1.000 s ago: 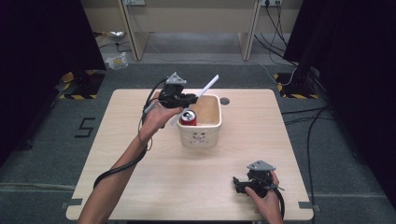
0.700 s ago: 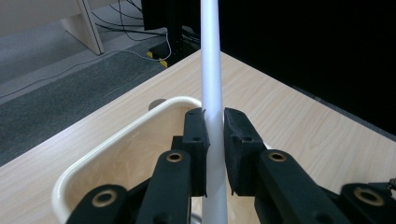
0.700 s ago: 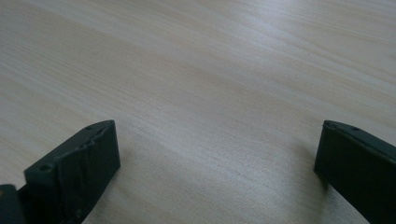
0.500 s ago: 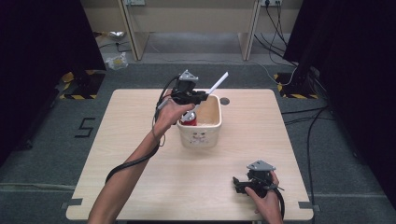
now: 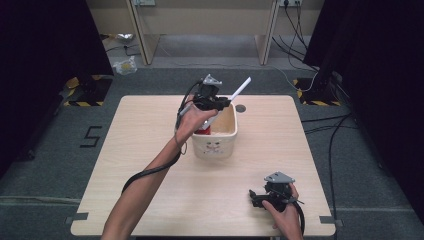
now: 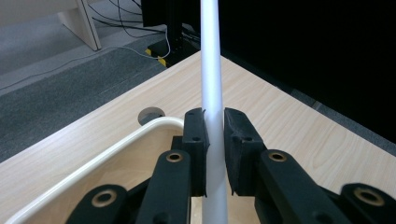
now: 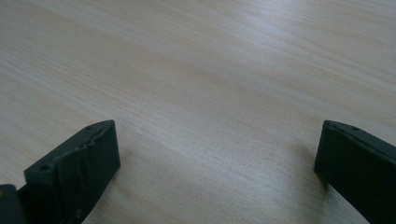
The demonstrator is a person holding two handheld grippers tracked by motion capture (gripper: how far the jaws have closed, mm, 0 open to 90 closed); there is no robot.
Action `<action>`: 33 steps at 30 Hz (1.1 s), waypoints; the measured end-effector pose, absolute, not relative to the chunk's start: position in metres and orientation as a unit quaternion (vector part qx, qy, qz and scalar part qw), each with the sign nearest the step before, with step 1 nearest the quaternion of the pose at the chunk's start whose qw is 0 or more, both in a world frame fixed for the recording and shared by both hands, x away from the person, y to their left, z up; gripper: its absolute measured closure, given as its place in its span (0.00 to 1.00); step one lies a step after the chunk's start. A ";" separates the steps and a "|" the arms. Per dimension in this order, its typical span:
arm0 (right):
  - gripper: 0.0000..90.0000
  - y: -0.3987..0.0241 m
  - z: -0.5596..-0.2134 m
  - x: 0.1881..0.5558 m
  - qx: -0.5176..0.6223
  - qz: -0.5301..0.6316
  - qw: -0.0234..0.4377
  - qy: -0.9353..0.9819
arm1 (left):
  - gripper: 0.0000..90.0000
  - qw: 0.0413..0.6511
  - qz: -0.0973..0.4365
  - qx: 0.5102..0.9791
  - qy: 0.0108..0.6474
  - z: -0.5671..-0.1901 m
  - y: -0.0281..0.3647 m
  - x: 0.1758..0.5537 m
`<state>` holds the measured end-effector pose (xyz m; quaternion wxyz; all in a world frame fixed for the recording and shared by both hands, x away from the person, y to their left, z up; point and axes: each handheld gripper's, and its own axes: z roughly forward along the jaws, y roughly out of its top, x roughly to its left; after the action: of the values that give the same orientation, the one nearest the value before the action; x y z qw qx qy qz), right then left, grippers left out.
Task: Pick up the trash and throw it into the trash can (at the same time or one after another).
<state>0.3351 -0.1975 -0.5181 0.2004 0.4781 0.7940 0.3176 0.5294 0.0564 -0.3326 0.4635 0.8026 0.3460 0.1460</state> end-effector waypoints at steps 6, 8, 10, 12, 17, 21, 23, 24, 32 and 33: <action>0.00 -0.197 -0.518 0.335 0.479 0.318 0.200 0.794 | 0.88 0.458 0.143 0.804 0.351 -0.337 0.052 0.534; 0.00 -0.197 -0.518 0.335 0.479 0.317 0.200 0.794 | 0.88 0.457 0.142 0.804 0.353 -0.338 0.050 0.535; 0.00 -0.197 -0.518 0.335 0.479 0.318 0.200 0.794 | 0.88 0.457 0.139 0.802 0.358 -0.340 0.049 0.538; 0.00 -0.198 -0.518 0.335 0.478 0.318 0.200 0.794 | 0.88 0.456 0.138 0.801 0.362 -0.341 0.046 0.540; 0.00 -0.197 -0.518 0.335 0.478 0.318 0.199 0.794 | 0.88 0.451 0.137 0.804 0.363 -0.344 0.039 0.541; 0.00 -0.197 -0.518 0.335 0.477 0.319 0.199 0.795 | 0.88 0.450 0.133 0.802 0.370 -0.348 0.037 0.543; 0.00 -0.197 -0.518 0.335 0.477 0.319 0.199 0.795 | 0.88 0.447 0.131 0.804 0.370 -0.350 0.035 0.544; 0.00 -0.197 -0.518 0.335 0.477 0.318 0.199 0.795 | 0.88 0.446 0.131 0.804 0.370 -0.351 0.035 0.544; 0.00 -0.197 -0.518 0.335 0.477 0.319 0.200 0.794 | 0.87 0.436 0.131 0.805 0.379 -0.356 0.036 0.546; 0.00 -0.197 -0.518 0.335 0.477 0.318 0.199 0.795 | 0.87 0.434 0.129 0.807 0.380 -0.357 0.036 0.547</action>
<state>0.3346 -0.1970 -0.5180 0.1989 0.4770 0.7947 0.3184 0.5467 0.0358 -0.3565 0.4339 0.8068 0.3795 0.1293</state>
